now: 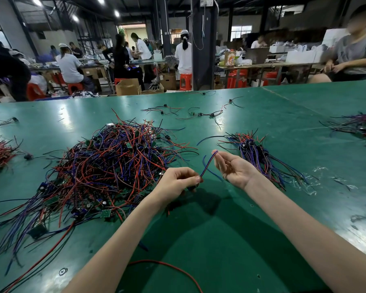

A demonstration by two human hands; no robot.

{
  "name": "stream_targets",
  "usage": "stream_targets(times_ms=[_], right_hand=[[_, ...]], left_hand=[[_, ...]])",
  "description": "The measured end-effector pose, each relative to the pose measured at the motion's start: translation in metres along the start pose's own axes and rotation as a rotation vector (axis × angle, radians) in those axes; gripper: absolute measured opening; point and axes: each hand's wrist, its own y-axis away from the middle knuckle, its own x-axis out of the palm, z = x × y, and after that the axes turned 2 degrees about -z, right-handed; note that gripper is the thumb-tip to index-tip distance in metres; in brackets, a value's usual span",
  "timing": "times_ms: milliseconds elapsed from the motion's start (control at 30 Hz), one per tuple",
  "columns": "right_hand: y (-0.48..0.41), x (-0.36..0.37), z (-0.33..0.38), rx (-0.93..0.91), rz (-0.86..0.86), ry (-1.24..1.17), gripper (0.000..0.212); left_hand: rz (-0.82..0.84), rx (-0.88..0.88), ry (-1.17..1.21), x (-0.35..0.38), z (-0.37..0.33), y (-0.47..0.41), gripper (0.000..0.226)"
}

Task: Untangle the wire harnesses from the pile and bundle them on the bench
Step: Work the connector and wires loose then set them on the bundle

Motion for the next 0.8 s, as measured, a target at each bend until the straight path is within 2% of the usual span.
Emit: stream_targets(times_ms=[100, 167, 233, 400, 600, 700, 800], right_hand=[[-0.001, -0.003, 0.000, 0.000, -0.011, 0.002, 0.029], [-0.002, -0.002, -0.001, -0.012, -0.011, 0.009, 0.023], [-0.004, 0.000, 0.000, -0.107, -0.031, 0.101, 0.020], [-0.012, -0.006, 0.007, -0.652, -0.085, 0.529, 0.014], [-0.021, -0.023, 0.003, -1.384, -0.111, 1.364, 0.017], [-0.025, -0.031, 0.006, -1.588, -0.101, 1.582, 0.016], [-0.025, -0.032, 0.007, -1.712, -0.077, 1.652, 0.014]], left_hand=[[-0.017, 0.002, 0.011, -0.001, 0.001, 0.000, 0.011], [-0.028, 0.002, 0.001, -0.001, 0.001, 0.000, 0.012], [-0.033, -0.007, 0.005, -0.001, 0.001, 0.000, 0.015], [-0.047, -0.037, 0.039, -0.004, -0.004, 0.000, 0.020], [0.011, -0.044, 0.090, -0.004, -0.007, 0.003, 0.017], [0.014, -0.047, 0.092, -0.003, -0.009, 0.003, 0.017], [0.022, -0.056, 0.083, -0.004, -0.009, 0.004, 0.017]])
